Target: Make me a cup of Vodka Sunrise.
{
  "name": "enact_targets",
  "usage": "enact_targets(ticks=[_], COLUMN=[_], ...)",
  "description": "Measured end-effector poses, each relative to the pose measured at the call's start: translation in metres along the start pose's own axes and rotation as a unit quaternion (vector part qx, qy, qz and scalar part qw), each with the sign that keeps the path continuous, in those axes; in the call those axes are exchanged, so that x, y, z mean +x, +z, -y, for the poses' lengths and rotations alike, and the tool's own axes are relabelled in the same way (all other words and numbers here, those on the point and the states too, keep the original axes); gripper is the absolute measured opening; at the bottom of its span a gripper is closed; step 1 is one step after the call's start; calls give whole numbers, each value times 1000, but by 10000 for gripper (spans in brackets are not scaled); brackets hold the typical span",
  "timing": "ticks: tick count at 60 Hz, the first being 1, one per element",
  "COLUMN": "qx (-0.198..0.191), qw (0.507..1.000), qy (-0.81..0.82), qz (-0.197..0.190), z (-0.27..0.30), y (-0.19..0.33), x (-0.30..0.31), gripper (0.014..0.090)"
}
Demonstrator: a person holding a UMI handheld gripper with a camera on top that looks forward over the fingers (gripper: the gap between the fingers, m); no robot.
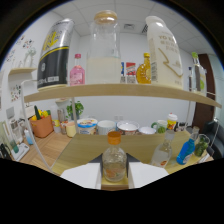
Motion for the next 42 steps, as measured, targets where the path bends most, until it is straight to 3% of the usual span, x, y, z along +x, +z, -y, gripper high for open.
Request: enact_targets(ticks=[13, 22, 29, 42], qx=[36, 44, 23, -29], qw=[999, 999, 1000, 999], qy=[9, 10, 9, 36], qz=[15, 18, 16, -27], z=[27, 10, -26, -98], y=[-61, -103, -103, -62], x=[-11, -18, -19, -1], gripper=[355, 353, 353, 352])
